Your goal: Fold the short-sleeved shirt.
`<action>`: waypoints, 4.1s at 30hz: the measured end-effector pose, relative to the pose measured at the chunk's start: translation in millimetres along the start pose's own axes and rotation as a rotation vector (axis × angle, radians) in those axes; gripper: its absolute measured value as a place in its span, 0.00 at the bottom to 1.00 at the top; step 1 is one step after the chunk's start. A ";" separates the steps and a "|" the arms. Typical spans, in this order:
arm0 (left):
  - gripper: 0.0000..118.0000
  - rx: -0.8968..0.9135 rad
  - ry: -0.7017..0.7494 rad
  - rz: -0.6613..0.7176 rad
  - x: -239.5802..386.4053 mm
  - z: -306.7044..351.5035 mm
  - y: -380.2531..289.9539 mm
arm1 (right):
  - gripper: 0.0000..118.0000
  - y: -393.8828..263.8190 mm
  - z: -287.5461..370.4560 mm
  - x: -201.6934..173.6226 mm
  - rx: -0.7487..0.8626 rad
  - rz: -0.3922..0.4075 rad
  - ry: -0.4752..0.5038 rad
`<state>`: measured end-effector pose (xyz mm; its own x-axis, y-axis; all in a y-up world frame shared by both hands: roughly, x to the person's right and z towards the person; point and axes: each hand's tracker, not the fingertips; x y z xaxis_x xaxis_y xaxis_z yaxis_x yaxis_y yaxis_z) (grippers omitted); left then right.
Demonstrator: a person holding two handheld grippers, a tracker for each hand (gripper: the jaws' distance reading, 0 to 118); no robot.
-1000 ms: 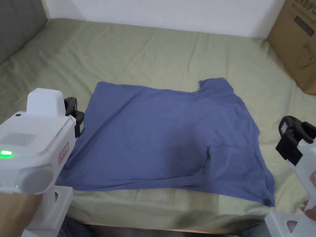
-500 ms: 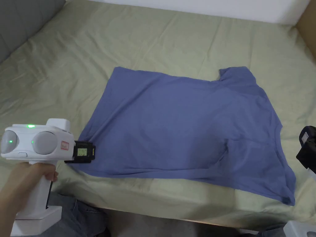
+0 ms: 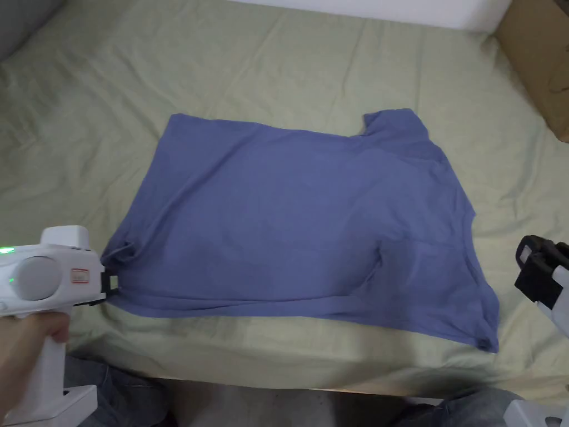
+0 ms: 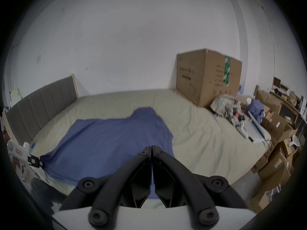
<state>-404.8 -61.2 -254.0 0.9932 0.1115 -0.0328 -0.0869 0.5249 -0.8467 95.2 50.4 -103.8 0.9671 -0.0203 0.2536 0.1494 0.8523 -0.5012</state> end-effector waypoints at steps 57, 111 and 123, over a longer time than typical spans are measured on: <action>0.91 0.139 0.056 0.416 43.4 -132.5 222.1 | 0.85 92.2 -335.5 55.5 -0.617 -0.125 -0.187; 0.93 -0.090 0.025 -0.083 50.4 -102.0 172.6 | 0.00 17.2 -42.0 -49.8 0.169 0.053 0.057; 0.00 -0.245 0.034 -0.129 46.1 -146.3 158.9 | 0.00 22.2 -73.9 -41.4 0.109 0.055 0.003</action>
<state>-361.5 -96.1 -467.8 0.9972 0.0260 0.0696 0.0580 0.3131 -0.9480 73.7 31.5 -186.6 0.9739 0.0266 0.2256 0.0729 0.9041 -0.4211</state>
